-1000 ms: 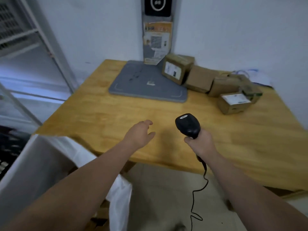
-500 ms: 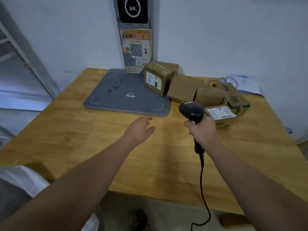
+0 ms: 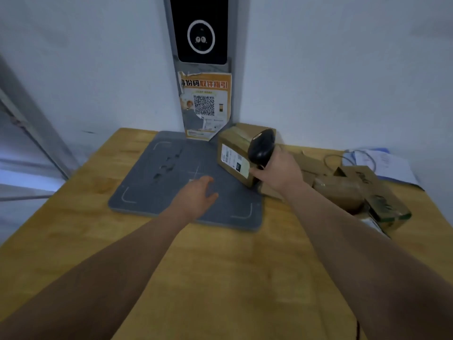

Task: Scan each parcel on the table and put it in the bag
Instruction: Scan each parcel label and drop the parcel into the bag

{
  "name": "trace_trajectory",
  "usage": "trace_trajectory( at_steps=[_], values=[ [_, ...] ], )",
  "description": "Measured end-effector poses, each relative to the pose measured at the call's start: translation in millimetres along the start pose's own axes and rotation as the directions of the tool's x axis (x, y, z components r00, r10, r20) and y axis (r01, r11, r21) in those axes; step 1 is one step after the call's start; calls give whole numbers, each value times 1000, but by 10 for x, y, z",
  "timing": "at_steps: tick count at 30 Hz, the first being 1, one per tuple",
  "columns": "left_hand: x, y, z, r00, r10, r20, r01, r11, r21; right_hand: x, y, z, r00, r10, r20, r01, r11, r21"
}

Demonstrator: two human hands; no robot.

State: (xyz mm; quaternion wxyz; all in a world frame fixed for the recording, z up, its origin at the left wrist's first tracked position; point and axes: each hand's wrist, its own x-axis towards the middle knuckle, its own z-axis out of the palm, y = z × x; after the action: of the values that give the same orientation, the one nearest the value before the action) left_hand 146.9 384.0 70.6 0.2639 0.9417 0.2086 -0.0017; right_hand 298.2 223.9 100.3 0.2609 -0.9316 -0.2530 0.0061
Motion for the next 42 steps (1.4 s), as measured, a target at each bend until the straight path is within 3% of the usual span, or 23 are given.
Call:
trace_trajectory(
  at_steps=[6, 12, 17, 21, 23, 25, 27, 28, 30, 32, 34, 39, 42],
  values=[
    [622, -271, -108, 1000, -18, 8, 18, 999, -38, 853, -5, 397, 988, 87, 125, -44, 949, -311],
    [931, -475, -85, 998, -46, 53, 49, 997, -62, 1428, 135, 519, 969, 166, 184, -91, 929, -359],
    [1044, -553, -32, 995, -60, 75, 65, 995, -76, 1502, 238, 540, 935, 153, 319, -120, 986, -119],
    [957, -572, 45, 994, -62, 85, 70, 993, -96, 1366, 220, 560, 966, 109, 234, -106, 994, -28],
    [855, -603, 83, 997, -70, 33, 73, 988, -133, 1187, 151, 528, 976, 93, 199, -121, 984, 133],
    [700, -606, 108, 995, -78, -60, 64, 976, -208, 910, 17, 415, 977, 75, 201, -146, 919, 365],
    [507, -580, 105, 981, -137, -138, 73, 917, -393, 591, -84, 305, 964, 56, 262, -198, 808, 555],
    [390, -554, 89, 972, -206, -118, 107, 823, -558, 428, -99, 275, 953, 55, 297, -237, 744, 624],
    [151, -500, 61, 947, -319, 27, 197, 515, -834, 72, -102, 232, 930, 45, 365, -313, 615, 724],
    [-92, -499, 84, 932, -336, 138, 252, 324, -912, -278, -73, 218, 898, 26, 440, -392, 502, 771],
    [-355, -479, 149, 935, -293, 200, 271, 229, -935, -606, -33, 212, 865, 14, 502, -466, 398, 790],
    [-926, -365, 342, 951, -177, 252, 288, 224, -931, -1283, 163, 231, 818, 32, 575, -566, 230, 792],
    [-1240, -354, 420, 933, -166, 319, 358, 338, -871, -1593, 301, 250, 787, 76, 612, -612, 210, 762]
  ],
)
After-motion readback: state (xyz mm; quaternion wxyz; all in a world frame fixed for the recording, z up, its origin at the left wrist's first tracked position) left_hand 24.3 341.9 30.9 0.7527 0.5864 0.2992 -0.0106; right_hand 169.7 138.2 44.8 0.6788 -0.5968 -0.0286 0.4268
